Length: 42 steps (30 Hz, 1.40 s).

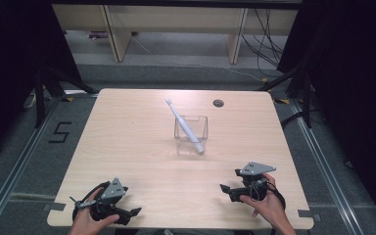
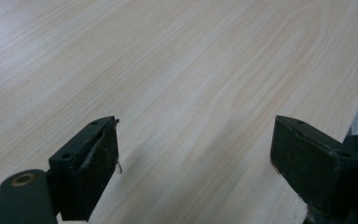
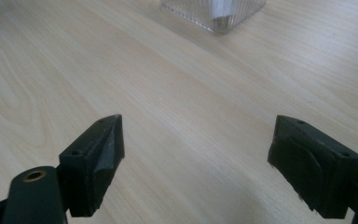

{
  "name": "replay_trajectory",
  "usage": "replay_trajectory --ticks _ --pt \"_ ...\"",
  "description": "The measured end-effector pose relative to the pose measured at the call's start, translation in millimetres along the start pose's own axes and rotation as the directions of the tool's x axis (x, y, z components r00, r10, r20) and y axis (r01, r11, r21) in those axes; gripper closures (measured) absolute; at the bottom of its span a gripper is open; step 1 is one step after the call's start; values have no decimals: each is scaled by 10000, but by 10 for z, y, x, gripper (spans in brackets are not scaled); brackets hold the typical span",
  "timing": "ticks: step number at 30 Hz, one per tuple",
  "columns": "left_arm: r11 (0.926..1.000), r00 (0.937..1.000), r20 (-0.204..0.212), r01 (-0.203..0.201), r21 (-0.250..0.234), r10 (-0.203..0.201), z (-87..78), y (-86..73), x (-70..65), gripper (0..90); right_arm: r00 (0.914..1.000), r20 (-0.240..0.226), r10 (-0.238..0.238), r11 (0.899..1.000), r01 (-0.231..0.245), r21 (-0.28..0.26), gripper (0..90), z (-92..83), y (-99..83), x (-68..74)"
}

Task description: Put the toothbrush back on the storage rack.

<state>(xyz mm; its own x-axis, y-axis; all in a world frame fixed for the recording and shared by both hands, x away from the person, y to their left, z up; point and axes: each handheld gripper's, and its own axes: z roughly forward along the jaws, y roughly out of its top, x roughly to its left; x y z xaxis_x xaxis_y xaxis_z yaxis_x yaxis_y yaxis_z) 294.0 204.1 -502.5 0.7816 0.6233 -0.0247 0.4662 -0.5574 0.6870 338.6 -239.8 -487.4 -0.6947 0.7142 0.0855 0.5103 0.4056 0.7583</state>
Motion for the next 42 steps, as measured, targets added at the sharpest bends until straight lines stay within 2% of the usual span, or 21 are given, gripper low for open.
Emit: replay_trajectory --ticks 1,2,3,4,5,9,10,12,15,17,21,22,24,26,27,28,31,33,34,37,42 --pt "10000 10000 2 -19 -3 19 -1 0 1 149 9998 -12 200 9998 -200 43 183 -9 -7 16" --pt "10000 10000 -6 -8 0 8 -3 1 2 149 10000 12 -75 10000 75 12 183 -13 -15 -3" --pt "10000 10000 -22 36 -11 -36 -2 0 1 149 10000 -42 -1 10000 1 81 183 -16 -22 1" --pt "9999 9999 -2 102 -63 -102 0 -1 -4 149 9994 28 349 9993 -350 136 183 -30 -40 29" --pt "9999 10000 16 79 -69 -79 0 -2 -2 149 10000 0 -7 10000 7 54 183 -24 -45 1" --pt "10000 10000 -1 -5 -10 5 -3 -2 3 149 10000 21 47 9999 -47 149 179 -51 -72 5" --pt "10000 10000 -21 21 2 -21 -2 -1 2 149 9992 66 388 9988 -390 306 178 -72 -82 34" --pt "10000 10000 -14 -20 10 20 -5 0 3 149 10000 45 1 9999 -1 169 177 -70 -97 2" --pt "10000 10000 -26 -18 4 18 -4 -2 1 149 9993 -22 383 9988 -382 309 176 -86 -129 26" --pt "10000 10000 -14 -18 13 18 -6 -3 2 149 10000 27 -69 9999 69 130 174 -81 -141 -7" --pt "10000 10000 -26 -59 16 59 -8 -1 1 149 10000 60 30 9996 -31 286 173 -110 -177 -1" --pt "10000 10000 -34 -63 18 64 -7 -1 2 149 9995 70 300 9987 -303 419 173 -128 -191 15" --pt "10000 10000 -28 -48 2 48 0 -2 3 149 9999 170 30 9996 -35 294 172 -145 -209 4" --pt "10000 10000 -33 -47 9 47 0 -1 0 149 9998 136 121 9994 -125 311 169 -160 -227 7" --pt "10000 10000 -48 -27 -25 27 1 -3 -5 149 9985 124 538 9977 -543 408 168 -170 -241 34" --pt "10000 10000 -43 -38 5 38 0 -3 -3 149 9999 -70 119 9992 -116 384 168 -164 -248 0" --pt "10000 10000 -29 21 -12 -21 5 -6 -6 149 9992 34 406 9982 -407 430 169 -198 -274 43" --pt "10000 10000 -39 -30 50 30 4 -5 -2 149 9993 -344 164 9987 -147 481 169 -201 -278 11" --pt "10000 10000 -14 19 11 -19 8 -6 -7 149 9998 -36 177 9986 -175 508 168 -215 -295 20" --pt "10000 10000 -14 61 -25 -61 14 -6 -5 149 9998 -57 205 9971 -200 732 168 -211 -327 24" --pt "10000 10000 -38 58 25 -58 10 -8 -2 149 9998 -62 166 9979 -162 635 168 -246 -347 37"
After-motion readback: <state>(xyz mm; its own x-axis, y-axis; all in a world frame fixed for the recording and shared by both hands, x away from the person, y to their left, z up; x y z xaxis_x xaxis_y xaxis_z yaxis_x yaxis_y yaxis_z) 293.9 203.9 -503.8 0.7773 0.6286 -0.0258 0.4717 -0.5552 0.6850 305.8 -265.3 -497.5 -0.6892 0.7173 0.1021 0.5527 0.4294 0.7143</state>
